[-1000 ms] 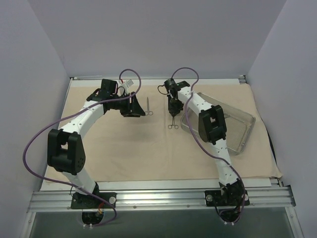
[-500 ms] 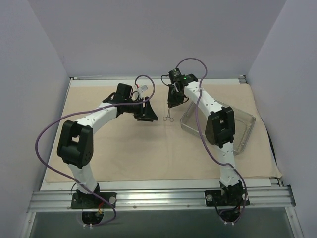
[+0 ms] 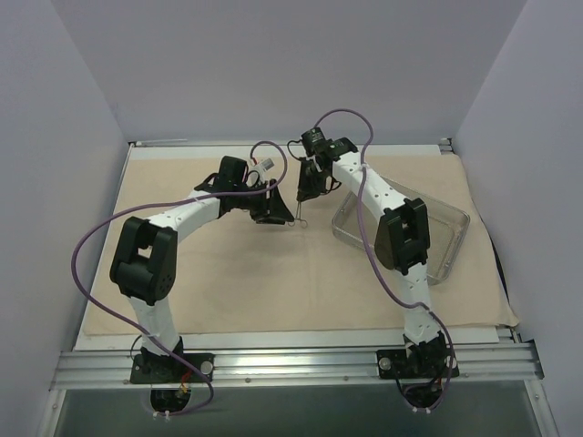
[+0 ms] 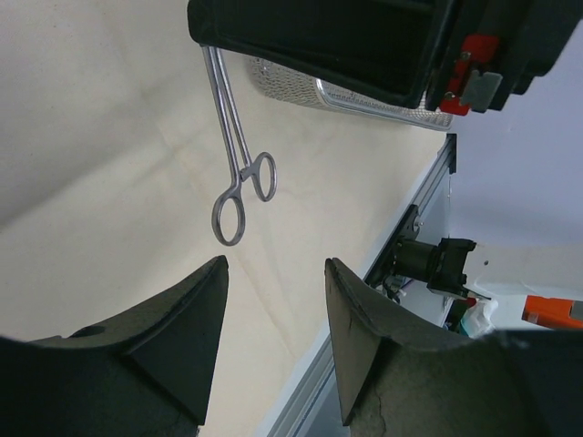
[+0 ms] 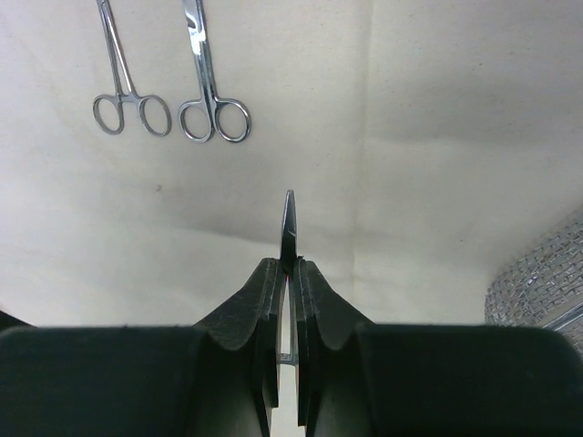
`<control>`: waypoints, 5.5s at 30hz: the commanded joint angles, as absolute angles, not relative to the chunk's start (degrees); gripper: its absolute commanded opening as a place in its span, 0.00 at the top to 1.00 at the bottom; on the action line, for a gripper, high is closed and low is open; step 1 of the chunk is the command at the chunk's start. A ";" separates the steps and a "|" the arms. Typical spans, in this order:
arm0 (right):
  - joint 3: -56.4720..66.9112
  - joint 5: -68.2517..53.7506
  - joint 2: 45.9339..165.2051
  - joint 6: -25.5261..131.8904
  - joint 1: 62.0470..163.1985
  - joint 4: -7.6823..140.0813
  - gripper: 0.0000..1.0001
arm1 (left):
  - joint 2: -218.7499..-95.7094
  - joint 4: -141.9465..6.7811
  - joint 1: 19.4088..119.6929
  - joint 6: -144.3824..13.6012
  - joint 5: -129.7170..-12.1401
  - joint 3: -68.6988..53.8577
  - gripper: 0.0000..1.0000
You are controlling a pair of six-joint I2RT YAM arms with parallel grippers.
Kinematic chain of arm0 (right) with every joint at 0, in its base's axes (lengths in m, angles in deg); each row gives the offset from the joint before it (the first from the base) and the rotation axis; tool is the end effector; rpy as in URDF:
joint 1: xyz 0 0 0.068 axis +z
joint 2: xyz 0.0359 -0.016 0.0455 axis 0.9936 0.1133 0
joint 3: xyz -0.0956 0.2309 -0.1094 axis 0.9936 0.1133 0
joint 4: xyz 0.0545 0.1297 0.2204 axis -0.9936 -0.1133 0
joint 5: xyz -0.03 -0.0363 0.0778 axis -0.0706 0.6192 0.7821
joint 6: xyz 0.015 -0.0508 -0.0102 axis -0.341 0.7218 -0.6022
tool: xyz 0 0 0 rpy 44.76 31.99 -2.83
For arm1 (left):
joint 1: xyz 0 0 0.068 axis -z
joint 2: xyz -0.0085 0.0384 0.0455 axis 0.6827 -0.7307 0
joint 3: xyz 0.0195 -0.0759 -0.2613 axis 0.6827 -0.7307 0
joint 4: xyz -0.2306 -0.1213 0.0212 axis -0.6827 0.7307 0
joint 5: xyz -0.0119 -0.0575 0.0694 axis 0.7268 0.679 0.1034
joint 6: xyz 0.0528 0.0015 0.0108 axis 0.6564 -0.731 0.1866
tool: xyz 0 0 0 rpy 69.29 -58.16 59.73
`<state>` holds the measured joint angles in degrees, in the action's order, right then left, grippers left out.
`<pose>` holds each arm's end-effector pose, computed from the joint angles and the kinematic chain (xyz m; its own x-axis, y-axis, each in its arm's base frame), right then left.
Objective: Open and lay out the surgical kit
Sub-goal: Place the medical item in the surgical kit, then pick up the medical item from the container, then place the medical item in the surgical kit.
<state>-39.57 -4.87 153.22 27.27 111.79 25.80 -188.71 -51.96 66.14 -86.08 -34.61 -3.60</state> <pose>0.4439 0.2459 0.2606 -0.8680 0.1374 -0.4773 -0.1158 0.8785 0.4635 0.3661 -0.1832 0.2223 -0.9397 -0.0129 -0.3417 0.2823 0.5343 -0.7967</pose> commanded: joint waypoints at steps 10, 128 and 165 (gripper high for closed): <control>-42.98 -3.64 148.15 26.25 113.11 23.20 1.00 | -189.84 -46.76 66.08 -81.50 -38.23 0.74 0.45; -5.63 -16.65 141.82 23.26 77.70 34.97 0.62 | -190.46 -17.14 53.77 -68.31 -62.14 24.65 0.45; -13.98 25.72 125.39 57.10 113.55 32.43 1.00 | -174.90 -47.01 53.68 -85.53 -21.62 4.44 0.36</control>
